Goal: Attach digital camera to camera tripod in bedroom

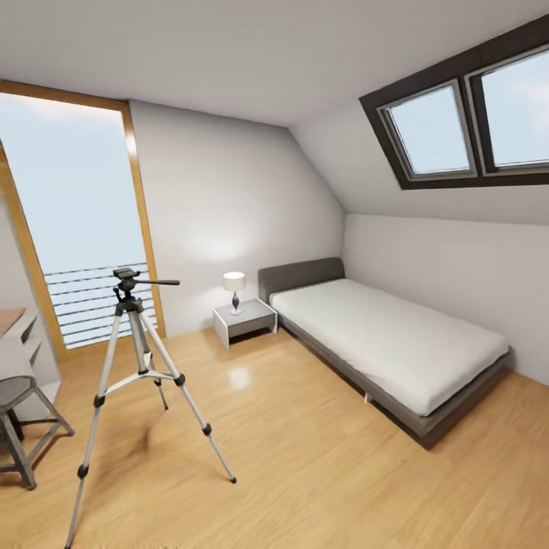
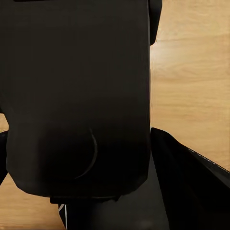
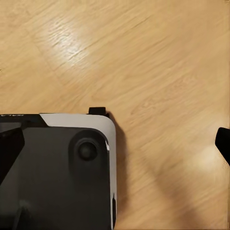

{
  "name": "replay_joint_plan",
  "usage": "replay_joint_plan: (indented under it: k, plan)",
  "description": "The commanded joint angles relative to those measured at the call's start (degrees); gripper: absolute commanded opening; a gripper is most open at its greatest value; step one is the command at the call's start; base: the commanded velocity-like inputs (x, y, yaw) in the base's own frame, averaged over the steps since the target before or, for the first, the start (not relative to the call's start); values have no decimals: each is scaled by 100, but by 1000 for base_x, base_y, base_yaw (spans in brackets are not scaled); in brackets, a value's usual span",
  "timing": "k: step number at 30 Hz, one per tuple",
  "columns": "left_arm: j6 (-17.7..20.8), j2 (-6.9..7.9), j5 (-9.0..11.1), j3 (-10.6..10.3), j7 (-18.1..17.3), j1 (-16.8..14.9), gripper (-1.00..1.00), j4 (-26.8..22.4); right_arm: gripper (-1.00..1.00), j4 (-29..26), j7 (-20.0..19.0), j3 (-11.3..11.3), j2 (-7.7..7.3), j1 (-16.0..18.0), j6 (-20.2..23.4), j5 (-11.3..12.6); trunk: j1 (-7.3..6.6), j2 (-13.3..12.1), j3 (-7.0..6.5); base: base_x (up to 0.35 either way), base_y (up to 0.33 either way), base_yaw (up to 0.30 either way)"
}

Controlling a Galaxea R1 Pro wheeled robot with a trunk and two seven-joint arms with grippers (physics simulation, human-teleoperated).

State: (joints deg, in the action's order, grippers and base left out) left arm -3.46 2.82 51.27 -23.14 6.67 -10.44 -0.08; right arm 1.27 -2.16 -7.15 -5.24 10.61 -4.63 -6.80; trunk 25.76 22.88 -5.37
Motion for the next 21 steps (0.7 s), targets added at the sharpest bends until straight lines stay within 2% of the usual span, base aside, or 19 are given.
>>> replay_joint_plan:
  k: [1, 15, 21]
  plan:
    - [-5, -1, 34, -50, 10, -1, -100, 0, 100, 14, -13, -50, -7, 3, -29, -59, 2, 4, 2, 0, 0, 298]
    - [-10, 3, 44, -47, 7, -1, -100, 0, 100, 14, -13, -50, 0, 4, -29, -59, 2, 4, 2, 0, 0, 298]
    - [-8, 15, 414, -35, 3, -1, -100, 0, 100, 14, -13, -50, -6, 4, -29, -66, 2, 4, 2, 3, 0, 298]
